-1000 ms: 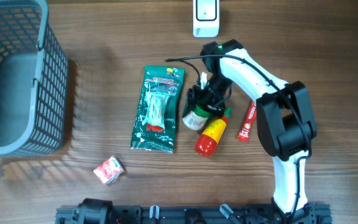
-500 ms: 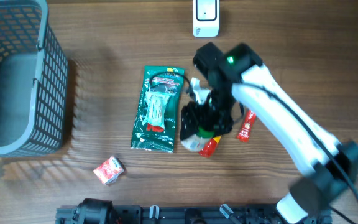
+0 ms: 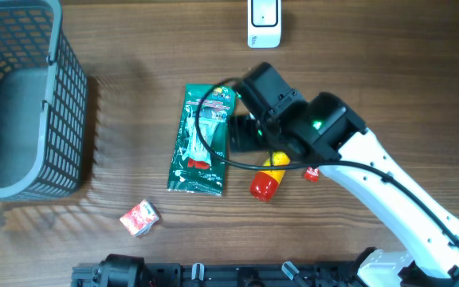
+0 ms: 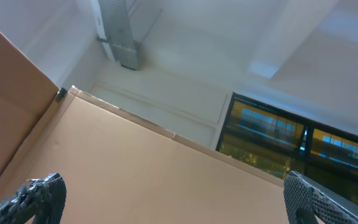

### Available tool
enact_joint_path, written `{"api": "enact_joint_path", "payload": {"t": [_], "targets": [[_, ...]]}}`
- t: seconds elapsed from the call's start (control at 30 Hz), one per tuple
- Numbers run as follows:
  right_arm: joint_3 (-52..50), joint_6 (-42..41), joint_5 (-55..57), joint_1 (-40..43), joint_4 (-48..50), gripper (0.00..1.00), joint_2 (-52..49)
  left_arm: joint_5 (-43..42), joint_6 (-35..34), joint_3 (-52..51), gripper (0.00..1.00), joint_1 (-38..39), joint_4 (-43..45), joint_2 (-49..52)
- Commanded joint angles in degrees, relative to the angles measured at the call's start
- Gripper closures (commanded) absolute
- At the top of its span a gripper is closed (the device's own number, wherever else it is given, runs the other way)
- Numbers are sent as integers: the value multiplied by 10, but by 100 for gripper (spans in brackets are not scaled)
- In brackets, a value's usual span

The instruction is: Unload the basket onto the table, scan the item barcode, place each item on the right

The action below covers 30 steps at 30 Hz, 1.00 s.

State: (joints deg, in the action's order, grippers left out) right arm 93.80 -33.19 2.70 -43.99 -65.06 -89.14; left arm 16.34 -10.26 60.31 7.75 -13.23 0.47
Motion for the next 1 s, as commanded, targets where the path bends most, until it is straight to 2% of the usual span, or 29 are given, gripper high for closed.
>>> {"api": "enact_joint_path", "payload": {"t": [0.0,0.1,0.2,0.37,0.43,0.7,0.8,0.97], "targets": [[-52,-7,208,0,134,36,-15,-10,-7,-1,0,-5,-6,-2],[-99,40,275,5,282,32,-42,-20,-7,-1,0,-5,-7,-2],[-133,126,294,19,423,30,-88,-20,-7,-1,0,-5,-7,-2],[-135,154,294,67,542,31,-185,-20,-7,-1,0,-5,-20,-2],[-135,155,294,89,584,36,-209,-20,-7,-1,0,-5,-31,-2],[-134,263,184,179,853,38,-282,30,-5,-22,0,-5,-35,-2],[-122,259,175,199,900,41,-305,46,-5,-51,0,-5,-12,-2],[-64,257,140,221,895,39,-357,46,-5,-107,0,-5,33,-2]]}}
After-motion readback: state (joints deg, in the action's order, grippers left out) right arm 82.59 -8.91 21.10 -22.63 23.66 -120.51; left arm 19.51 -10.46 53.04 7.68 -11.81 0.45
